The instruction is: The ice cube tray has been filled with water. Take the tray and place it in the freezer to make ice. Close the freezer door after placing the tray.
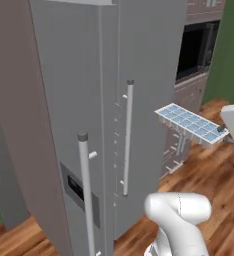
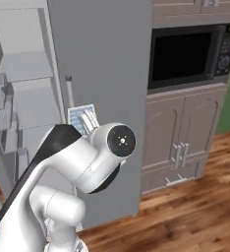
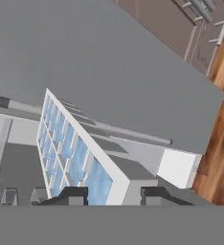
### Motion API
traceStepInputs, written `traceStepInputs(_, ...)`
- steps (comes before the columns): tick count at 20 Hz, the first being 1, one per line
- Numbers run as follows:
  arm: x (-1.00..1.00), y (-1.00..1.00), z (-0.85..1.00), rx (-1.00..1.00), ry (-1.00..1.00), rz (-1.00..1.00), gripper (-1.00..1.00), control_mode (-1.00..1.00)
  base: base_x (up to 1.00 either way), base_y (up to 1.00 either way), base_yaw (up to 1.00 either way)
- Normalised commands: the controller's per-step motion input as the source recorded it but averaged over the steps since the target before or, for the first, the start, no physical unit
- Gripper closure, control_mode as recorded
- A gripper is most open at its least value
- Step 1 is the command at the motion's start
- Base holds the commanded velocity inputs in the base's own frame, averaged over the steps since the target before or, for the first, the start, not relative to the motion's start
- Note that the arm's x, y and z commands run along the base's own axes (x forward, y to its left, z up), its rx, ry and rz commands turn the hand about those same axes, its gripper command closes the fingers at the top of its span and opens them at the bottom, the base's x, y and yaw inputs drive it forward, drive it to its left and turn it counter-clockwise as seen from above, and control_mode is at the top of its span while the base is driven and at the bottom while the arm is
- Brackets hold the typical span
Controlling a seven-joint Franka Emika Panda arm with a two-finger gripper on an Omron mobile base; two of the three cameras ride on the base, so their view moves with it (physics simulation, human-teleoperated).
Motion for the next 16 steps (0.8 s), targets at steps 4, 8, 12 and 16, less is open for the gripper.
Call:
traceStepInputs(4,0.00,0.00,0.00,0.00,0.00,0.00,1.00,1.00,0.00,-0.19,0.39)
traceStepInputs(8,0.00,0.00,0.00,0.00,0.00,0.00,1.00,1.00,0.01,-0.15,0.38)
traceStepInputs(12,0.00,0.00,0.00,0.00,0.00,0.00,1.00,1.00,0.00,-0.11,0.38)
traceStepInputs(16,0.00,0.00,0.00,0.00,0.00,0.00,1.00,1.00,0.00,-0.08,0.38)
